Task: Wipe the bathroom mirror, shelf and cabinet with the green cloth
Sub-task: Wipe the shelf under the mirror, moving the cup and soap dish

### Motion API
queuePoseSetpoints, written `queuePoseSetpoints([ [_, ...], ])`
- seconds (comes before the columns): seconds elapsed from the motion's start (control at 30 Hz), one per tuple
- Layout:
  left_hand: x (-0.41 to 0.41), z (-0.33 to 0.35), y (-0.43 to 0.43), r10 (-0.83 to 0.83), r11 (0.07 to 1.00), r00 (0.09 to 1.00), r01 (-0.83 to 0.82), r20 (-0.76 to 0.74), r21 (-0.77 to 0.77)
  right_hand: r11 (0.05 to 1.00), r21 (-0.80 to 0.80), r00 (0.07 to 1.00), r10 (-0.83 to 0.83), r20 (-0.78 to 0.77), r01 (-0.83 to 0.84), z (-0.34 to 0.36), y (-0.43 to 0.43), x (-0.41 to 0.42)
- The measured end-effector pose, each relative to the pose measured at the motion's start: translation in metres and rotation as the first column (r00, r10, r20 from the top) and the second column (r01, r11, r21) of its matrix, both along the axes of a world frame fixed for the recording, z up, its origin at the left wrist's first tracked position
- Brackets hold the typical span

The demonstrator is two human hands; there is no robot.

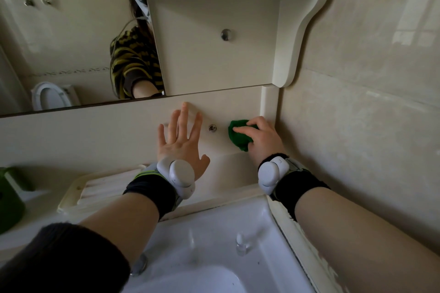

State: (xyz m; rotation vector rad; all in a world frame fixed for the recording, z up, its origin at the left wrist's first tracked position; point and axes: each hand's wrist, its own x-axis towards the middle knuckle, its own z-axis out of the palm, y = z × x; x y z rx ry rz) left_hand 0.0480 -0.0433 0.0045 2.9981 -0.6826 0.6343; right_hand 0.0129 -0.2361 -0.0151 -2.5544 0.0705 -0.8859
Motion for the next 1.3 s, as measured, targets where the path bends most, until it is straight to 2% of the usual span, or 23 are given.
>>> queuePoseSetpoints([
  [0.13, 0.000, 0.001, 0.001, -0.002, 1.000, 1.000, 0.002, -0.007, 0.004, 1.000, -0.012, 0.997, 0.005, -0.075, -0.006, -0.009, -0.002, -0.001],
  [0.3, -0.002, 0.002, 0.001, 0.011, 1.000, 1.000, -0.011, -0.015, 0.013, 1.000, -0.023, 0.966, 0.000, -0.260, -0.006, -0.018, -0.002, 0.000],
  [0.5, -0.003, 0.005, -0.002, 0.028, 0.999, 0.999, -0.027, -0.041, 0.030, 0.999, -0.033, 0.945, -0.001, -0.328, -0.010, -0.013, -0.001, -0.001],
  [0.6, -0.003, 0.006, 0.000, 0.022, 0.999, 0.999, -0.021, -0.041, 0.032, 0.999, -0.040, 0.968, 0.016, -0.251, -0.027, -0.006, 0.003, -0.006],
  [0.73, -0.001, 0.004, -0.001, 0.031, 0.999, 0.999, -0.030, -0.040, 0.025, 0.997, -0.023, 0.998, 0.070, -0.005, -0.070, 0.020, 0.020, -0.007],
  [0.87, 0.001, 0.004, 0.000, 0.021, 0.999, 0.998, -0.019, -0.051, 0.031, 0.994, -0.073, 0.967, 0.098, 0.237, -0.082, 0.051, 0.040, 0.002],
  [1.13, 0.003, 0.001, 0.001, 0.005, 1.000, 1.000, -0.004, -0.023, 0.031, 0.996, -0.090, 0.955, 0.050, 0.293, -0.024, 0.058, 0.050, 0.019],
  [1.3, 0.004, -0.001, 0.002, -0.008, 1.000, 1.000, 0.008, -0.006, 0.021, 0.995, -0.094, 0.962, 0.051, 0.269, -0.026, 0.054, 0.048, 0.017],
])
